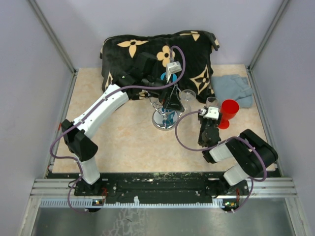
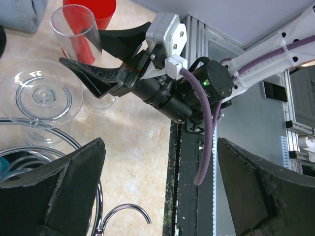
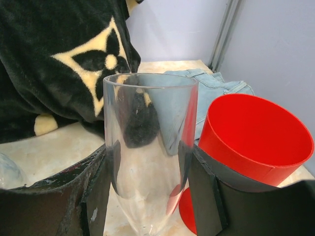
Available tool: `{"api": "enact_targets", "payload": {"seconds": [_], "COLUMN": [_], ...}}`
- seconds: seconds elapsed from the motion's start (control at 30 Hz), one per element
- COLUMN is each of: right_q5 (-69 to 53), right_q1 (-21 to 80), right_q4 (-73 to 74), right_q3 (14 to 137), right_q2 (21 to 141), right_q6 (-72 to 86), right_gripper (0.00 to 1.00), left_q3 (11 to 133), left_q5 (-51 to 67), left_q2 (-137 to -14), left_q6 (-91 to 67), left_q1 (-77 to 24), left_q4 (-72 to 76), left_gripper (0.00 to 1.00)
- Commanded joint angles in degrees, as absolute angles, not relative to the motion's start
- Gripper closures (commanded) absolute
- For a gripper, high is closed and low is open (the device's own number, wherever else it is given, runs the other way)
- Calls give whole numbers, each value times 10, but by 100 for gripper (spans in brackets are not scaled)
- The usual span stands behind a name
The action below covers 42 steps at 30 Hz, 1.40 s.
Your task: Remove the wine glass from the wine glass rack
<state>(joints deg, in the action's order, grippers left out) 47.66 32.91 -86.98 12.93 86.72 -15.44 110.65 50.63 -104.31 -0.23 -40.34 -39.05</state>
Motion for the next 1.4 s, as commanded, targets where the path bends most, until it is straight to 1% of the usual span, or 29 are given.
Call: {"api": "enact_targets", "payload": {"seconds": [0.0, 0.13, 0.3, 0.6, 0.97, 1.17, 1.37], "right_q5": [493, 498, 500, 498, 487, 485, 485], "right_q1": [337, 337, 338, 337, 337, 337, 338], "right_q4": [-988, -988, -988, -988, -957, -988, -989], "right_q3": [137, 135, 134, 135, 140, 153, 162], "right_q2": [875, 873, 871, 872, 861, 891, 901], "right_q6": [-149, -148, -149, -152, -132, -150, -149], "right_gripper": [92, 81, 71, 59, 49, 46, 43], "left_q3": [1104, 1105, 1106, 1107, 1103, 1103, 1101], "left_q5": [518, 519, 518, 518, 517, 518, 518], "left_q2": [-1042, -1043, -1043, -1041, -1037, -1037, -1036], "left_q6": [1, 1, 1, 0, 1, 1, 2], "left_q1": [-402, -402, -402, -402, -402, -402, -402], "left_q4": [-389, -389, -390, -388, -388, -388, -388], "left_gripper": [2, 2, 2, 2, 2, 1, 2]}}
